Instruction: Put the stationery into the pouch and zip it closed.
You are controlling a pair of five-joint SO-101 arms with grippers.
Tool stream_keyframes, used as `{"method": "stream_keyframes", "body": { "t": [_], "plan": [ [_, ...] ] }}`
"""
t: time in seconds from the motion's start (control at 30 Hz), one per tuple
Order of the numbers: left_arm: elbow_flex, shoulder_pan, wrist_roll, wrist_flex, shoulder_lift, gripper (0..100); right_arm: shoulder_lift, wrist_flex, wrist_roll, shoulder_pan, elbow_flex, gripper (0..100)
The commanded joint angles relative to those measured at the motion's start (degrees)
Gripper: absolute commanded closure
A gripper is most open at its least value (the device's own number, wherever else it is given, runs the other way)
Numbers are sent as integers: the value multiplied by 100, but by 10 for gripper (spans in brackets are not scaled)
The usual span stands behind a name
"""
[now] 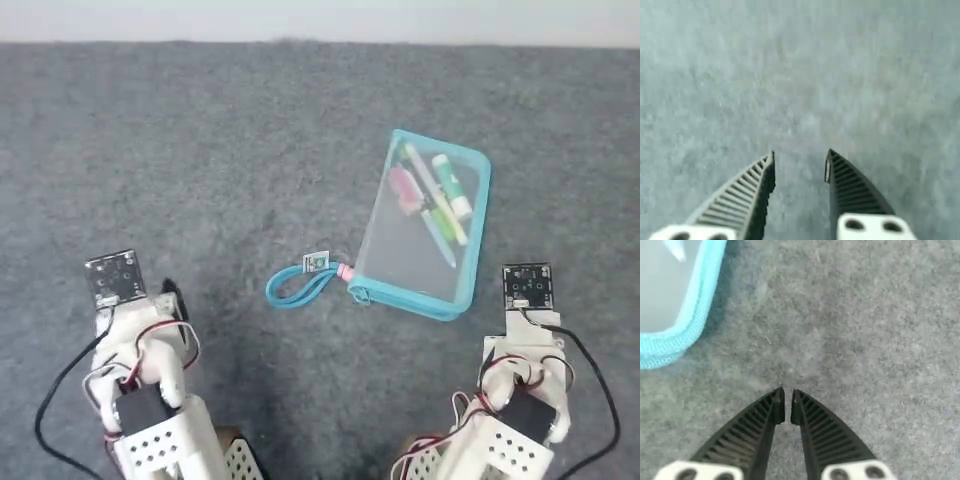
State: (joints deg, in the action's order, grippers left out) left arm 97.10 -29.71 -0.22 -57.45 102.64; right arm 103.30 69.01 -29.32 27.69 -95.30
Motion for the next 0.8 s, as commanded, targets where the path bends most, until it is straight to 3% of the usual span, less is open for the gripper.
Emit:
{"method": "stream_keyframes", "body": {
  "t": [0.0, 0.37, 0.77],
  "plan": [
    [-57, 26, 97, 431, 62, 842, 66, 31, -53, 57, -114, 957],
    [-57, 1749, 88, -457, 53, 842, 66, 31, -53, 48, -114, 957],
    [-57, 1881, 70, -633, 53, 842, 66, 31, -53, 48, -114, 957]
  ]
}}
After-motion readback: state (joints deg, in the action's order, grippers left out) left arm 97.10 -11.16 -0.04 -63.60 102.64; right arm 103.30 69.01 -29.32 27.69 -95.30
